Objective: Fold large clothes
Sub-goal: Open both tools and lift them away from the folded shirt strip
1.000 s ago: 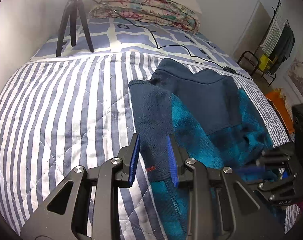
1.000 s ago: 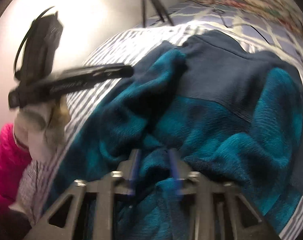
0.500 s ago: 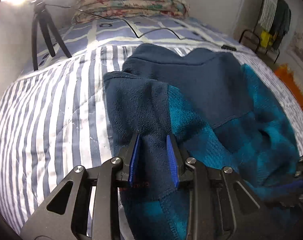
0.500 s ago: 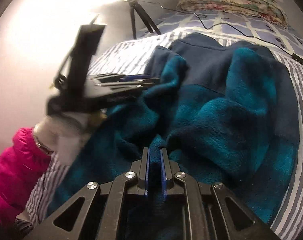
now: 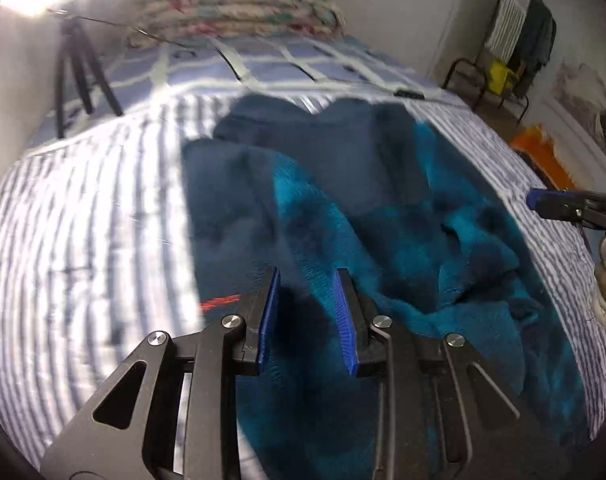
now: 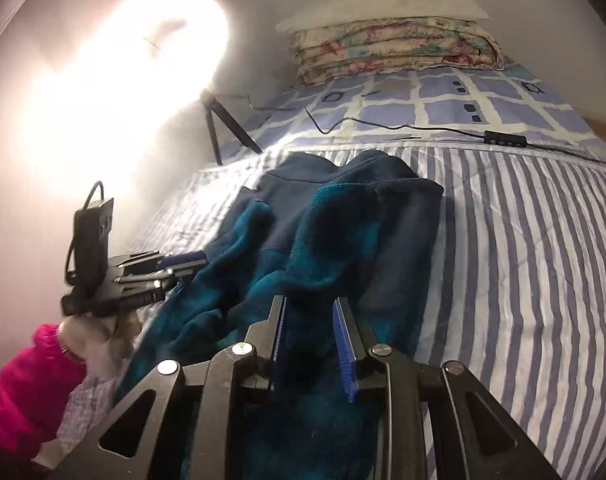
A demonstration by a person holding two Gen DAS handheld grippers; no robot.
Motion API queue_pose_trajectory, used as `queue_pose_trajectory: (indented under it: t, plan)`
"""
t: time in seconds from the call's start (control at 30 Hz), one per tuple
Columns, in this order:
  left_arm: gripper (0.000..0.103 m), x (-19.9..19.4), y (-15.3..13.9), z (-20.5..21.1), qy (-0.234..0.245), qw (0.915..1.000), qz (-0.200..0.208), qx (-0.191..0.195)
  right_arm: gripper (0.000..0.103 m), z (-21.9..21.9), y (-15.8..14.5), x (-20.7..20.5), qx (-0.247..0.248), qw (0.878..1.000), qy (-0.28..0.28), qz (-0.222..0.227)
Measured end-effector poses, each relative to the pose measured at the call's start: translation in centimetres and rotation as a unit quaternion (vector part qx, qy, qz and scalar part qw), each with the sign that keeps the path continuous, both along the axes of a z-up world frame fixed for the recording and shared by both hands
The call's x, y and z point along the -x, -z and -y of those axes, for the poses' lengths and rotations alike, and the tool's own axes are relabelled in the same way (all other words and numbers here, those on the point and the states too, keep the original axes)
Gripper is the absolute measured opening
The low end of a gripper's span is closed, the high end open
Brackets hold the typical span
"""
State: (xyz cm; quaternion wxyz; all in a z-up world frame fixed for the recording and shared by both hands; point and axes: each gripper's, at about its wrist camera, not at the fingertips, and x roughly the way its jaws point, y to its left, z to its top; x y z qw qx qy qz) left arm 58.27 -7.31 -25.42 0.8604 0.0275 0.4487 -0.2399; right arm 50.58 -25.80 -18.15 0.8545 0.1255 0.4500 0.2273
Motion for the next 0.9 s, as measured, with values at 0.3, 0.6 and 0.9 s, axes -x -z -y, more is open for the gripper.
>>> queue_pose_trajectory:
  t: [0.3,0.6,0.9]
  plan:
    - [0.024,-0.4,1.0,1.7,0.001,0.9999,-0.012,-0.009,0.024,-1.9,4.2,-1.0,0.038,0.998,-0.003,-0.044]
    - [0.024,8.7,-8.4,-4.2,-0.030,0.9983,0.037,0.034,0.031,1.1,-5.4,6.8,-0.010,1.000,0.028,0.000]
    - [0.024,23.1,-18.2,-9.1,-0.047,0.9940,0.069,0.070,0.036,1.1,-17.4,20.5,-0.004,0.996,0.020,0.089]
